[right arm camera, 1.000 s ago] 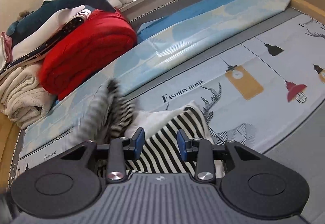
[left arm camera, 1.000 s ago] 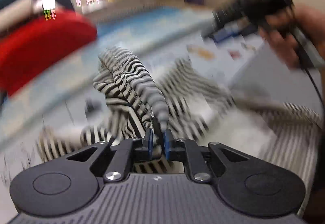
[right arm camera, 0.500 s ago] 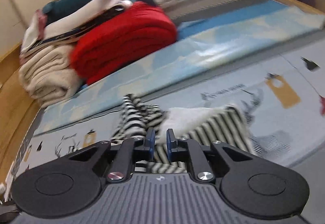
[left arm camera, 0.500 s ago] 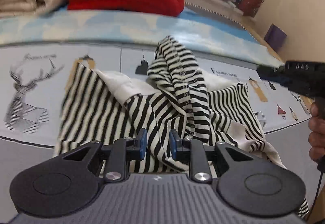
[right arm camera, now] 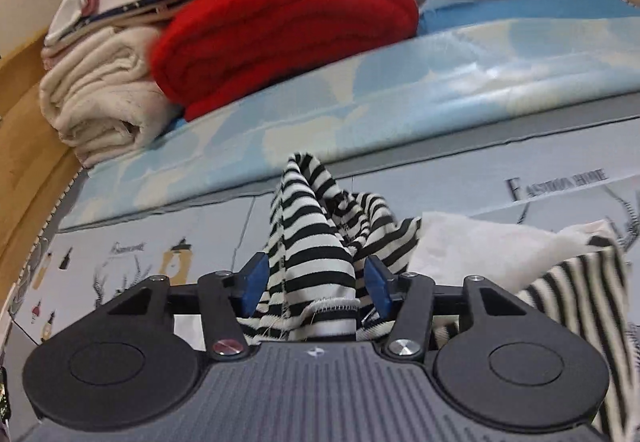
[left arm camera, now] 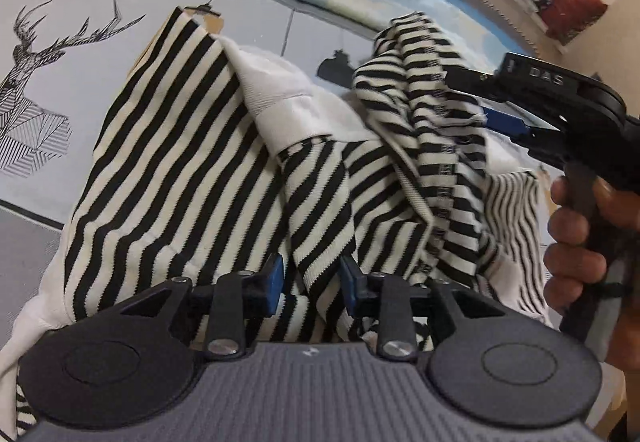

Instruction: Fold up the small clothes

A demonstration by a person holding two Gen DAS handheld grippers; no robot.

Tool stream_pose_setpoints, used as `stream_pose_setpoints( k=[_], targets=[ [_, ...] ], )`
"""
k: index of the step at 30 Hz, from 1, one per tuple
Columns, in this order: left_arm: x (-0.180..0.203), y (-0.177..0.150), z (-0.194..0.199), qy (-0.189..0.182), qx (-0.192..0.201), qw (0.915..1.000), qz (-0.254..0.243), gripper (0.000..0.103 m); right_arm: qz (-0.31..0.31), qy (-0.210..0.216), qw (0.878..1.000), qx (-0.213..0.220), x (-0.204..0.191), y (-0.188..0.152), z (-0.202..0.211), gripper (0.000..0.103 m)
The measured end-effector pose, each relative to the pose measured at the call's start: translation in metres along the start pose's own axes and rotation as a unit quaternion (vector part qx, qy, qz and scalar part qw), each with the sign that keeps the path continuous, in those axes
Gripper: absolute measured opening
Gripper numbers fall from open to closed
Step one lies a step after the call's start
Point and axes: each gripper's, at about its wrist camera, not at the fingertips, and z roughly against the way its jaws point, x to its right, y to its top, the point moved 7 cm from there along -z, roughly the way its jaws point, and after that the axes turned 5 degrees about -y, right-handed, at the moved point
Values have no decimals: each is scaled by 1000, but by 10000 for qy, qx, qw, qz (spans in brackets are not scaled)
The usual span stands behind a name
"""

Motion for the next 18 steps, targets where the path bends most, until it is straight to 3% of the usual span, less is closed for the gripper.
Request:
stream_pose_setpoints(
  k=[1,2,3,4,5,10,12,14,16,18],
  targets=[
    [0,-1,-2,3,-31,10000,-10,33,43,-21,10000,-43,-1,-1,-7,54],
    [0,-1,-4,29,-52,10000,-41,30,79,4,9999,-62,-2,-4,-12,45],
    [1,-1,-5,67,-45,9999,-85,16,104,47,9999,-69,-3,-5,-15,23],
    [2,1,-3,66,-14,9999,-145,1,114,114,9998,-75,-3,-5,-16,11],
    [2,5,1,60,62,9998,-187,1,58,176,9998,-61,-2,-5,-13,3],
    [0,37,57,-93,969,9950,-216,1,-751,406,9956,381,18,13,52,2],
    [-2,44,85,-357,1217,9917,-194,1,-856,291,9938,643,28,15,95,2],
    [-4,46,107,-381,1413,9887,-329,0,-1031,115,9916,774,38,2,140,2],
    [-11,40,122,-175,1407,9882,-576,0,-1046,79,9925,631,44,-24,170,3],
    [-23,29,125,-60,1146,9912,-661,0,-789,67,9968,110,47,-67,188,7]
  ],
)
